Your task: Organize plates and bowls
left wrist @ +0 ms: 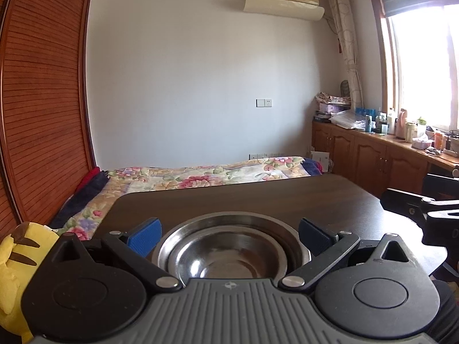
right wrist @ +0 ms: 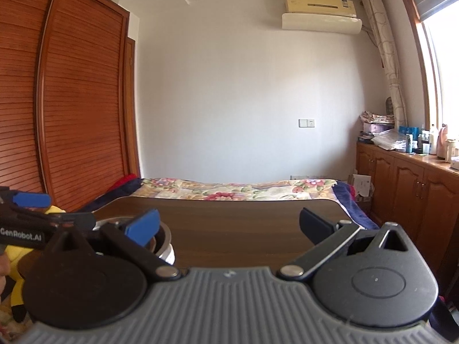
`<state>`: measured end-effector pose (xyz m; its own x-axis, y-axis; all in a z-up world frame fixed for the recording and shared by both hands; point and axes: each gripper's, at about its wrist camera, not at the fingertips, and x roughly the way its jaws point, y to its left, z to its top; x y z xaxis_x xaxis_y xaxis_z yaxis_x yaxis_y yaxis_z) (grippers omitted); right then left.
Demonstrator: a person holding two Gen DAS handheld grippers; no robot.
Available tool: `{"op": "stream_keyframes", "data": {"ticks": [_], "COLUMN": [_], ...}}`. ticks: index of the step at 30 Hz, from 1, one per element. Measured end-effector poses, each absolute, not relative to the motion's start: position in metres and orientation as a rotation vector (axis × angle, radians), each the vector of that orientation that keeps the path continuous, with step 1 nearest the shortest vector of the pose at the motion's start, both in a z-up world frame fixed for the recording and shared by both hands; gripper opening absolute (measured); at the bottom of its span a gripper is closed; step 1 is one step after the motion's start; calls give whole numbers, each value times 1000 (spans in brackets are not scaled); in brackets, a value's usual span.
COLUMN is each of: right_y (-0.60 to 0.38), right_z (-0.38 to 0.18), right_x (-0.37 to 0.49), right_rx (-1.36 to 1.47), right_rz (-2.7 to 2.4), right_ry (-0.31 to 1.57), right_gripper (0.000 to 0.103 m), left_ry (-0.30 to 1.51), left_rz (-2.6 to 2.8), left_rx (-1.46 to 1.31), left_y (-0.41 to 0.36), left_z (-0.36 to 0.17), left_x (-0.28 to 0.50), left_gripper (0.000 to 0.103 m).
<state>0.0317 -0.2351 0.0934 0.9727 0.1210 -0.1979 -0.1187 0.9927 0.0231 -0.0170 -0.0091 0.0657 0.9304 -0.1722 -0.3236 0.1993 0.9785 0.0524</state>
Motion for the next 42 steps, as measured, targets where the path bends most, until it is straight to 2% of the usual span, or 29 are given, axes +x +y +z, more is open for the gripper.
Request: {"op": "stream_keyframes", "data": {"ticks": [24, 42], "right_y": [-228, -233], "right_z": [58, 56], "right_x": [32, 33], "right_rx": [-9, 2], "right_rz": [50, 36], "right_ry": [233, 236], "right_gripper": [103, 103], "left_ry": [363, 354], "left_rz": [-103, -103], "left_rx": [101, 98], "left_y": [-8, -6], "left_z": [18, 22], "left_x": [-19, -24], "left_gripper": [103, 103]}}
